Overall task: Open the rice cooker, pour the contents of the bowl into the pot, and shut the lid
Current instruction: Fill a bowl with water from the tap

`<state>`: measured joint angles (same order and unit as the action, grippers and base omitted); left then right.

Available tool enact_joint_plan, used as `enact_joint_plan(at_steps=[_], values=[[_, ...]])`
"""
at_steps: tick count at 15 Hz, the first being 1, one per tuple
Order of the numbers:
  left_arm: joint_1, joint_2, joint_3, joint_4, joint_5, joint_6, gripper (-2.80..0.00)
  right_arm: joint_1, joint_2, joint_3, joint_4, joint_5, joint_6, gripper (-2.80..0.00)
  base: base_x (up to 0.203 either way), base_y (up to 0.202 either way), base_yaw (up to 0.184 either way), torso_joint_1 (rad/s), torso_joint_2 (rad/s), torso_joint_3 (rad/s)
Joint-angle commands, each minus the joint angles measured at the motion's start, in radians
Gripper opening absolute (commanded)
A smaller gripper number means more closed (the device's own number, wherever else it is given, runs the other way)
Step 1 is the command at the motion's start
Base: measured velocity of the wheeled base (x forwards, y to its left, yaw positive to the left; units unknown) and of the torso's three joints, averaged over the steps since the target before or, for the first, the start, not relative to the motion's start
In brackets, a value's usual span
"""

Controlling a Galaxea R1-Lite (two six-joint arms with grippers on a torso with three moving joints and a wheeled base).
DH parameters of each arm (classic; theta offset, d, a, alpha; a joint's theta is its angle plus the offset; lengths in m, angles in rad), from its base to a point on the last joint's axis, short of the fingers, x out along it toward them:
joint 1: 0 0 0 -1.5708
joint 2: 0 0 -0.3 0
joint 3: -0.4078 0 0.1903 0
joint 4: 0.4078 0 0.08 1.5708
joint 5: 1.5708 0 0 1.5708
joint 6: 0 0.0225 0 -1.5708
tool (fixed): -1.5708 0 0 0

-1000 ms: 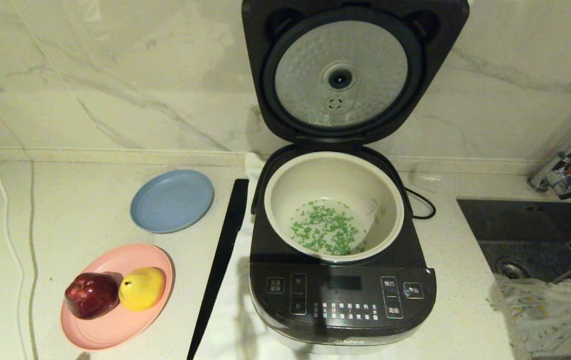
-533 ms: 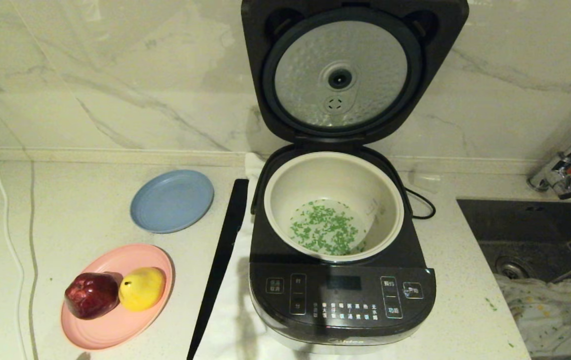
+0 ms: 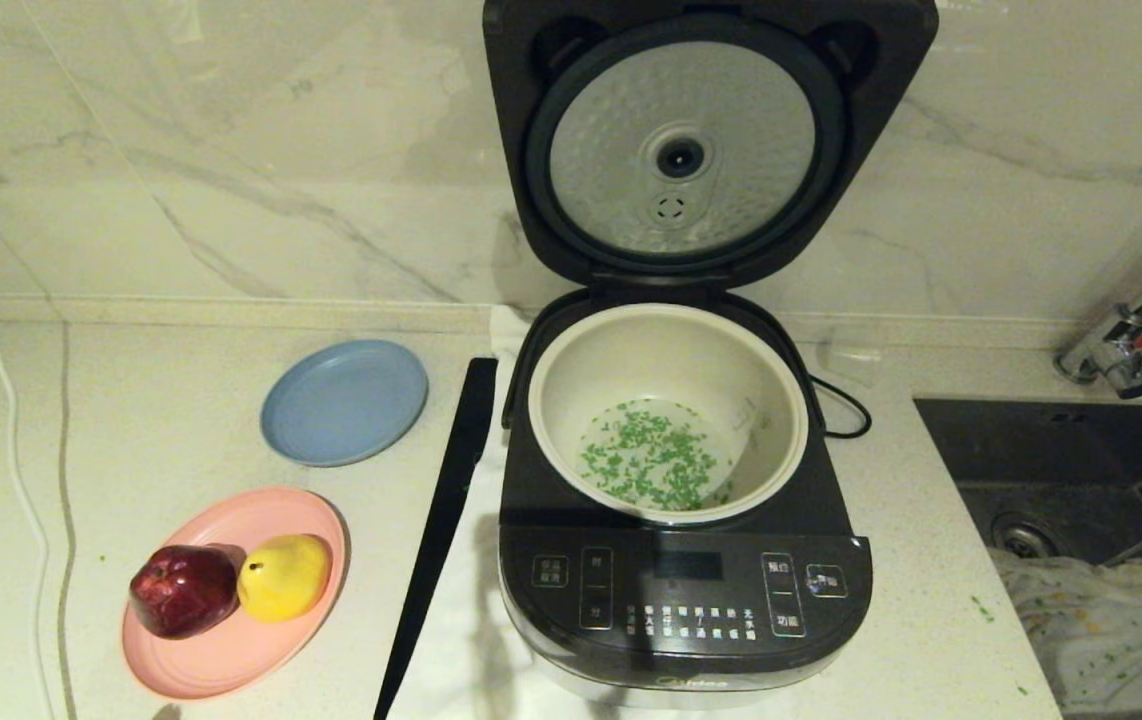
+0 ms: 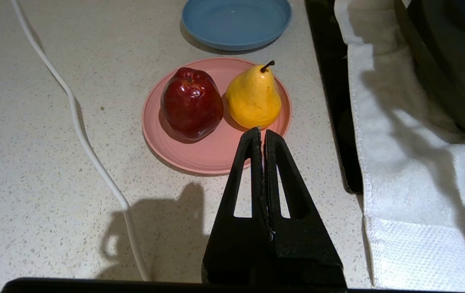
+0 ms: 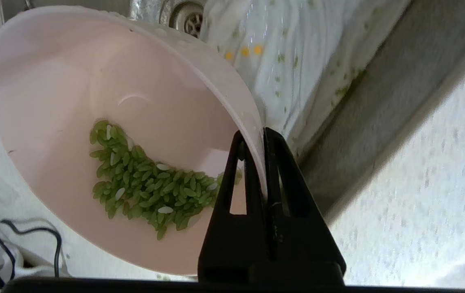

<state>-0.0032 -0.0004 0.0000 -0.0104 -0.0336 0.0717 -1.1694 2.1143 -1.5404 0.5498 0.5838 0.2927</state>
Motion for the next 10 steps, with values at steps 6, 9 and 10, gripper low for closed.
enact_joint_plan(at_steps=[6, 9, 10], values=[[0.0, 0.0, 0.005, 0.0, 0.0, 0.0, -2.8, 0.032, 0.117, -0.126, 0.007, 0.005, 0.008, -2.8, 0.0, 0.0, 0.0, 0.0, 0.0, 0.0], [0.0, 0.001, 0.005, 0.0, 0.0, 0.0, -2.8, 0.066, 0.133, -0.133, 0.003, 0.011, 0.006, -2.8, 0.0, 0.0, 0.0, 0.0, 0.0, 0.0], [0.0, 0.0, 0.005, 0.0, 0.0, 0.0, -2.8, 0.08, 0.136, -0.134, 0.002, 0.012, 0.006, -2.8, 0.0, 0.0, 0.0, 0.0, 0.0, 0.0]])
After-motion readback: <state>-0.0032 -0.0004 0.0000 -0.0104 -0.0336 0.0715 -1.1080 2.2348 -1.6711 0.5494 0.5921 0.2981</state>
